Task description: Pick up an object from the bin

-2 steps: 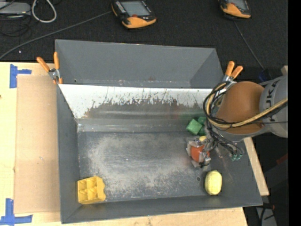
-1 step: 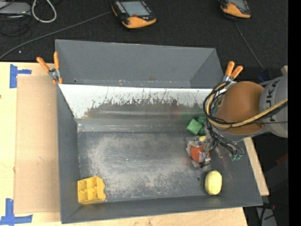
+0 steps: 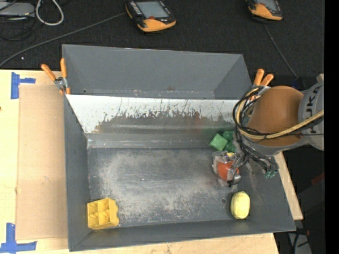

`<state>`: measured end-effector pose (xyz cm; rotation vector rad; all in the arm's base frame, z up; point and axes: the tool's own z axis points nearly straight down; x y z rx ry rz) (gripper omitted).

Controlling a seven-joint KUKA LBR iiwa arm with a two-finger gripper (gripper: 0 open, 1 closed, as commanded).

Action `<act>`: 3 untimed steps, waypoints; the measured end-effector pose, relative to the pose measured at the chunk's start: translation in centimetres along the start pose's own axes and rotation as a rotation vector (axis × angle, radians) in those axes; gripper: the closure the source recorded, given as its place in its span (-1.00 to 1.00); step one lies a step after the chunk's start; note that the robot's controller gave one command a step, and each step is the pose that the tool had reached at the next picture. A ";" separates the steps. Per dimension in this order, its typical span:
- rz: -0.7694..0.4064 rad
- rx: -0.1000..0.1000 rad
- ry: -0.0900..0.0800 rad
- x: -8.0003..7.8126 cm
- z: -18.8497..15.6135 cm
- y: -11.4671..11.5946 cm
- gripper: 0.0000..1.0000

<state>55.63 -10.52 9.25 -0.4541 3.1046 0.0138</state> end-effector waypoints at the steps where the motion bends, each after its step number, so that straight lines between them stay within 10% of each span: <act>1: -0.268 0.003 -0.005 -1.6 -5.4 1.6 1.00; 2: -0.276 0.004 -0.010 -1.0 -6.0 1.2 1.00; 3: -0.019 0.002 -0.011 -1.6 -9.6 1.7 1.00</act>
Offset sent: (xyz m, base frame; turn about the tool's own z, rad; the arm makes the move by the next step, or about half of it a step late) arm -0.0013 0.0034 0.0544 -0.0064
